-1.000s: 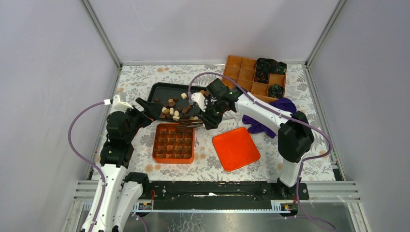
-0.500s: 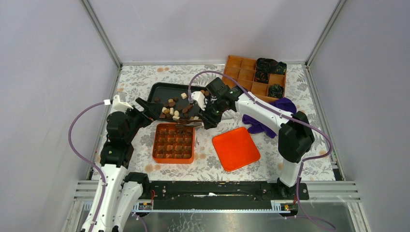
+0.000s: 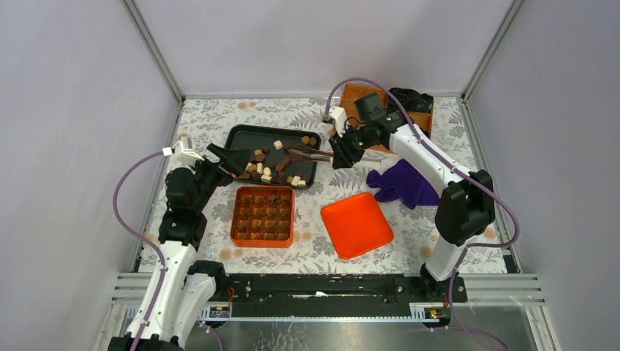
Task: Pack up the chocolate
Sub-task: Pick up the fake chocolate from the plate.
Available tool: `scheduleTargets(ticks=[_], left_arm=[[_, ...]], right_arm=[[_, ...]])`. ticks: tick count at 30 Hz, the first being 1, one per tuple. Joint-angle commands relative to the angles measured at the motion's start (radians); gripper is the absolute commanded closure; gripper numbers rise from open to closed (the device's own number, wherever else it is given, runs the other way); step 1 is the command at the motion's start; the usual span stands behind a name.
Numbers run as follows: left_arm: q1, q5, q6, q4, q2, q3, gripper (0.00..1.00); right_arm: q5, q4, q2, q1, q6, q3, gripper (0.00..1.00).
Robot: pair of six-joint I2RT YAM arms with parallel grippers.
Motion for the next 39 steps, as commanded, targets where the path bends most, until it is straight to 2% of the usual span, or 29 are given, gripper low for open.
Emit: scheduleTargets(ticks=[1, 5, 10, 20, 25, 30, 39], left_arm=[[0.005, 0.043, 0.014, 0.096, 0.052, 0.005, 0.01], [0.005, 0.038, 0.084, 0.047, 0.096, 0.024, 0.01], [0.005, -0.011, 0.187, -0.095, 0.205, 0.11, 0.04], [0.005, -0.076, 0.224, -0.265, 0.424, 0.278, 0.11], [0.005, -0.089, 0.197, -0.324, 0.426, 0.317, 0.12], [0.005, -0.101, 0.145, -0.34, 0.38, 0.288, 0.12], [0.006, -0.114, 0.098, -0.286, 0.304, 0.209, 0.12]], right_arm=[[-0.001, 0.002, 0.004, -0.023, -0.027, 0.066, 0.57], [0.042, -0.024, 0.074, -0.027, -0.088, 0.112, 0.57], [0.055, -0.041, 0.156, -0.027, -0.203, 0.173, 0.57], [0.104, -0.057, 0.263, -0.027, -0.523, 0.249, 0.56], [0.121, -0.057, 0.33, -0.038, -0.586, 0.321, 0.56], [0.091, -0.074, 0.362, -0.053, -0.623, 0.362, 0.55], [0.086, -0.112, 0.418, -0.054, -0.647, 0.425, 0.55]])
